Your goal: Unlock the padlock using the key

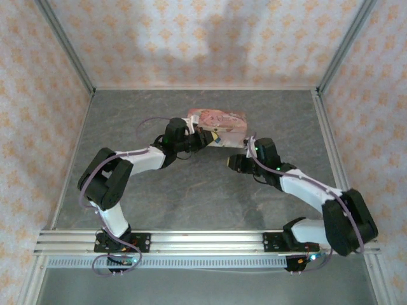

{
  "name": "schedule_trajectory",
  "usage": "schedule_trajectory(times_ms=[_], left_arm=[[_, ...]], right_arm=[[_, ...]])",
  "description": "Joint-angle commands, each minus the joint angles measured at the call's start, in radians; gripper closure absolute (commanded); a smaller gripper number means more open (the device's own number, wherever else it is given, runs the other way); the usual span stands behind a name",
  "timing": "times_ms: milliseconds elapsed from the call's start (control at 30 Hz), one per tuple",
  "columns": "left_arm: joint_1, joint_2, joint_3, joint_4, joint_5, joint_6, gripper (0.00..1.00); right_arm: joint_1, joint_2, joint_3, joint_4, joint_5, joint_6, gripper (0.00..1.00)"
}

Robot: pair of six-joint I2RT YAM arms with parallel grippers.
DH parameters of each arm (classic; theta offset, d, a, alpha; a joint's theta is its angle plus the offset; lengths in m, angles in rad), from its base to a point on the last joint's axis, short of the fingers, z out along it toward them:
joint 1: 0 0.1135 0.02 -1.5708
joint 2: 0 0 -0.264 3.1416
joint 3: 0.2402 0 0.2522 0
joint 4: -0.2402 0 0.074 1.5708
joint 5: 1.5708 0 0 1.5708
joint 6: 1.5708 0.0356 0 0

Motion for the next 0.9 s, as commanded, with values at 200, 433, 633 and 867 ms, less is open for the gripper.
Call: schedule_trajectory(times_ms=[200,433,633,867], left_arm=[[-0.009,0.004,0.041,-0.02,0.007,0.023,1.0],[-0.009,0.001,0.037,-0.026,0.006,0.023,1.0],[-0.009,0.002,0.041,-0.029,0.015,0.023,1.0],[-0.008,0.006,0.058,-0.037,0.027,0.02,1.0]], right_arm=[[0.09,-0.061,0.195,-0.207,0.285,-0.232,0.71],[0.125,0.099,0.345,-0.245,0.311,-0.302,0.65],[0.143,0.179,0.389,-0.249,0.329,-0.34,0.58],[0.145,0.232,0.422,-0.263,0.338,-0.392,0.56]])
